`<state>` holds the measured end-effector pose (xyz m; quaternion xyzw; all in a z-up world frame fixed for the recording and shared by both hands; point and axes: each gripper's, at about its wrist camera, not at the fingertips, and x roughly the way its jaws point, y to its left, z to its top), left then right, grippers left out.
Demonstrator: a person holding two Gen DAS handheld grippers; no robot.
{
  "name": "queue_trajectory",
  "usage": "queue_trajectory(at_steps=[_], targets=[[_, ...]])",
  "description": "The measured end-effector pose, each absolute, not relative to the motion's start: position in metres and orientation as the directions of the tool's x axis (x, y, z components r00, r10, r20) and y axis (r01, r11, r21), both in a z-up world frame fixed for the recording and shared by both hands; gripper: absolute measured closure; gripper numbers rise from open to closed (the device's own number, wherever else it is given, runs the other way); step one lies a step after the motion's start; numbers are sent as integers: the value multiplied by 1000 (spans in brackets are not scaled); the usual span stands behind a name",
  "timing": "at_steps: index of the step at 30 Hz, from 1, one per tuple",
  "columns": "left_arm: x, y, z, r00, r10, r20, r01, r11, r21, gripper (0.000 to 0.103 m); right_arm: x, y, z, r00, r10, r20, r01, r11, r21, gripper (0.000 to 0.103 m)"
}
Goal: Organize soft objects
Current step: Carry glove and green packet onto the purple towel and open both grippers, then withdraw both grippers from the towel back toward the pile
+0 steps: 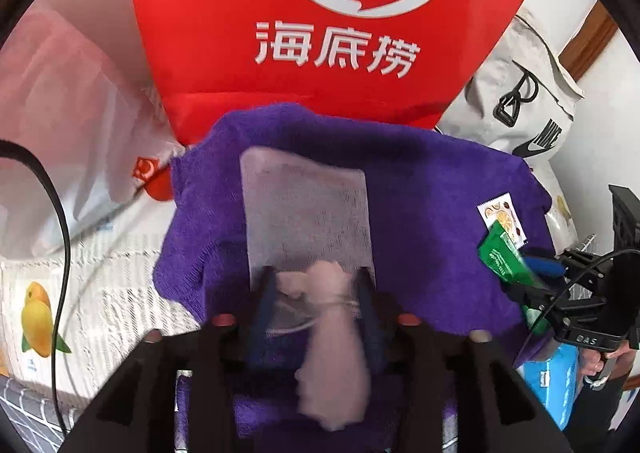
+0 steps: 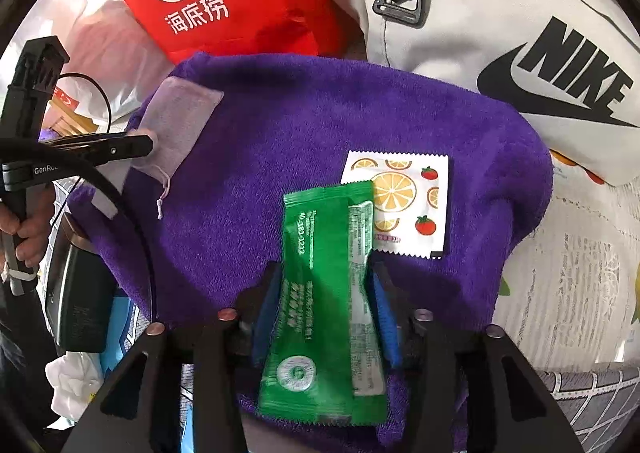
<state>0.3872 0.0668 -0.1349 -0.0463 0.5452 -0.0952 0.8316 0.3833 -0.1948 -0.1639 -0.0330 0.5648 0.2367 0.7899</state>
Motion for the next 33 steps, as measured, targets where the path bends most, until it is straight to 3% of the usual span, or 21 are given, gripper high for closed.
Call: queue_trajectory(at_steps=[1,3,13,25,32,33], targets=[[387,67,-133,396,-204,-895,107,979,-176,48,385,-194,-164,253,335,-908,-411,887,213,39],[384,68,-126,414,-204,-887,109,979,-174,43,383,-194,-162,272,320,-907,-418,889,188,32],[348,82,-96,455,-202,-867,93,979,-180,43,357,-197,-128,380,312,-871,-419,897,139,31],[239,86,-60,516,-262,-816,139,965,-222,43,254,-192,-70,485,370,-793,-413,896,165,31],[176,67,-68,504,-290,-814,172,957,-234,42,199,-200,-60,496,401,-770,-405,891,203,31],[167,66,-70,502,-296,-813,173,955,-242,39,192,-203,-59,500,403,-767,-401,892,207,31]])
